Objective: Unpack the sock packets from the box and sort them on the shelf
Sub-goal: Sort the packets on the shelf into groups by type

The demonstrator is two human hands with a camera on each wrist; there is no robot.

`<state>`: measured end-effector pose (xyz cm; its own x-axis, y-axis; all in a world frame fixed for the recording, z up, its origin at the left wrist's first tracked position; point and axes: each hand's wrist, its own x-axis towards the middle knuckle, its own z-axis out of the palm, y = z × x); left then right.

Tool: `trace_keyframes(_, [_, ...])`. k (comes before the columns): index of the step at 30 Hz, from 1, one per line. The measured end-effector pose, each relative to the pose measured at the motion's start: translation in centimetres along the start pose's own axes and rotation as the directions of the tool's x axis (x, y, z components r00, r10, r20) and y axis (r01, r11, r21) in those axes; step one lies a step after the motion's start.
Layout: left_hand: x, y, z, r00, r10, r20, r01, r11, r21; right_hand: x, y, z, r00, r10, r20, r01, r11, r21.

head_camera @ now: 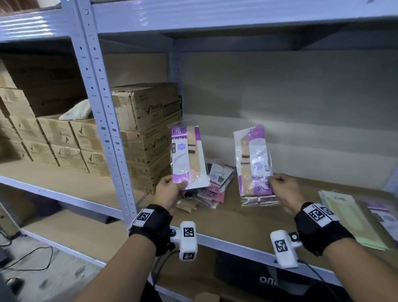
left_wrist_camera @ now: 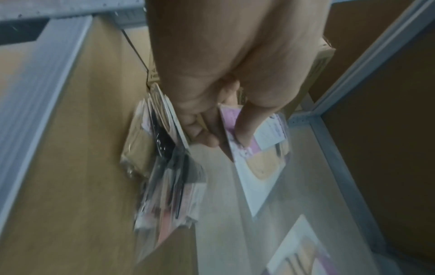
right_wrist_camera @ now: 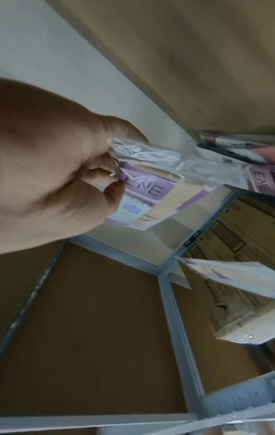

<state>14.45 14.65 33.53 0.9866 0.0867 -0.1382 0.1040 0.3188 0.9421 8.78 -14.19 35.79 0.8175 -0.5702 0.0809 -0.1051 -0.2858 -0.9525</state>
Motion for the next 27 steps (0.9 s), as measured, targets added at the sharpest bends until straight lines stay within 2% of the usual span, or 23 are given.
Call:
trace_keyframes(4, [-1.3, -1.2, 2.6, 0.986, -0.029, 0.162, 0.026, 0.999, 0.020, -0.9, 0.3, -3.0, 0.999, 0.035, 0.018, -0.037, 0.993, 0.112])
trace_keyframes(8, [-2.7, -2.7, 5.9, 0.963, -0.061, 0.264, 0.032, 0.993, 0.114, -1.6, 1.3, -6.4, 0.999, 0.036, -0.017, -0.032, 0.986, 0.164])
trace_keyframes(12, [-4.0, -4.5, 10.1, 0.935, -0.034, 0.353, -0.031, 0.984, 0.177, -2.6, 2.4, -9.8, 0.990, 0.030, -0.136, -0.008, 0.987, 0.163])
trace_keyframes(15, [-4.9, -6.0, 13.0, 0.901, -0.022, 0.433, -0.084, 0.971, 0.226, -3.5, 3.3, -12.8, 0.986, 0.040, -0.164, -0.020, 0.993, 0.120])
trace_keyframes(21, [-6.3, -8.7, 17.1, 0.861, -0.030, 0.508, -0.160, 0.932, 0.326, -4.7, 4.9, -17.8, 0.970, 0.062, -0.234, -0.037, 0.993, 0.109])
trace_keyframes(27, [-7.1, -10.2, 18.5, 0.866, -0.059, 0.496, -0.148, 0.918, 0.368, -5.7, 5.7, -20.1, 0.968, 0.071, -0.240, -0.040, 0.990, 0.132])
